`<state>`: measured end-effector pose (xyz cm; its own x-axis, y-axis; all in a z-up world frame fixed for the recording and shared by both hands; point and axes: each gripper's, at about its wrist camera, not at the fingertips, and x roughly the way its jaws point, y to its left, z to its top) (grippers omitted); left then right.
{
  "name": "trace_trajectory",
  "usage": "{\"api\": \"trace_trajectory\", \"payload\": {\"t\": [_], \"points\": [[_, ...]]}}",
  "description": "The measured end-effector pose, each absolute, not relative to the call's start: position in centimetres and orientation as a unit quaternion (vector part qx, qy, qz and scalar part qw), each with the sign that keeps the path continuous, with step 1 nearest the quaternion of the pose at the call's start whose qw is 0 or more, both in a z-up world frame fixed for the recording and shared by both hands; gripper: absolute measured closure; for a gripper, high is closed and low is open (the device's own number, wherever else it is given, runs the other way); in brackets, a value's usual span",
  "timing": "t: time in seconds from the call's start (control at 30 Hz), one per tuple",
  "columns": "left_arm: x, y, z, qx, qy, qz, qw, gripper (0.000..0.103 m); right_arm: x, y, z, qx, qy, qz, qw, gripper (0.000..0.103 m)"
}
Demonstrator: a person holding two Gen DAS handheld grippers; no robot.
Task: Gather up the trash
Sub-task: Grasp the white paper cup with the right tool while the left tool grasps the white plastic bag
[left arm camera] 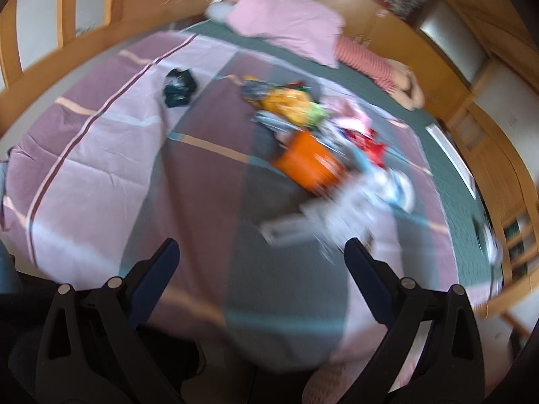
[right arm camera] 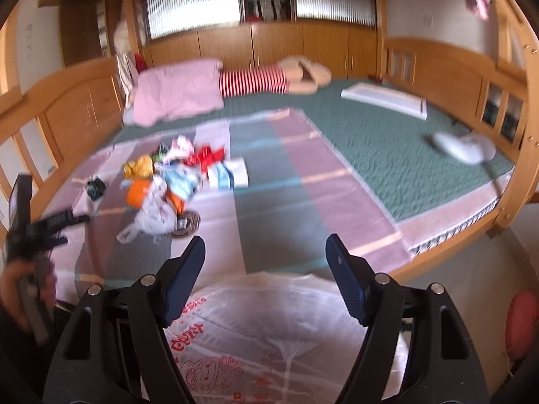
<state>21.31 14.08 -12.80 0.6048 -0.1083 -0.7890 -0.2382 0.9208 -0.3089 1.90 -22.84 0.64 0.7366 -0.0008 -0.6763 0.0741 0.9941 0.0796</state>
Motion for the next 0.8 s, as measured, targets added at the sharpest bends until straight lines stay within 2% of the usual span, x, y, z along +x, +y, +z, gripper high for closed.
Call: {"api": "trace_trajectory", "payload": {"t": [0.17, 0.33, 0.43, 0.53, 0.63, 0.7, 0.73, 0.77, 0.8], "points": [[24.5, 16.6, -16.0, -0.244, 0.443, 0.043, 0.861, 0.006, 6.6, -20.8, -1.3, 0.055, 0.421, 0.012, 0.906, 0.030], [26.7, 15.0, -17.4, -0.258, 0.461, 0.029, 0.849, 0.007, 12.4, -18.5, -0.8, 0.075, 0.442, 0.044, 0.893, 0.030], [28.7, 10.3, -16.0, -0.149, 0.439, -0.038, 0.885, 0.004, 14.7, -18.1, 0.3, 0.088, 0.428, 0.035, 0.899, 0.027], [30.7, 5.1, -17.7, -0.012, 0.455, -0.075, 0.887, 0.004, 17.0, -17.7, 0.5, 0.091, 0.424, 0.040, 0.900, 0.025], [31.7, 3.6, -19.7, -0.008, 0.484, -0.095, 0.870, 0.006, 20.3, -17.6, -0.4, 0.090, 0.427, 0.020, 0.900, 0.023], [32.0, 3.4, -20.5, -0.022, 0.501, -0.101, 0.859, 0.023, 23.2, -17.7, -1.9, 0.094, 0.438, 0.005, 0.894, 0.019], [32.3, 3.5, -20.9, -0.035, 0.515, -0.106, 0.850, 0.040, 24.7, -17.8, -3.0, 0.096, 0.448, 0.006, 0.889, 0.017], [32.4, 3.6, -21.1, -0.046, 0.520, -0.109, 0.846, 0.050, 26.2, -17.8, -4.2, 0.098, 0.457, 0.004, 0.884, 0.017], [32.3, 4.1, -21.0, -0.064, 0.517, -0.108, 0.847, 0.053, 27.8, -17.8, -5.5, 0.094, 0.467, -0.007, 0.879, 0.017]]}}
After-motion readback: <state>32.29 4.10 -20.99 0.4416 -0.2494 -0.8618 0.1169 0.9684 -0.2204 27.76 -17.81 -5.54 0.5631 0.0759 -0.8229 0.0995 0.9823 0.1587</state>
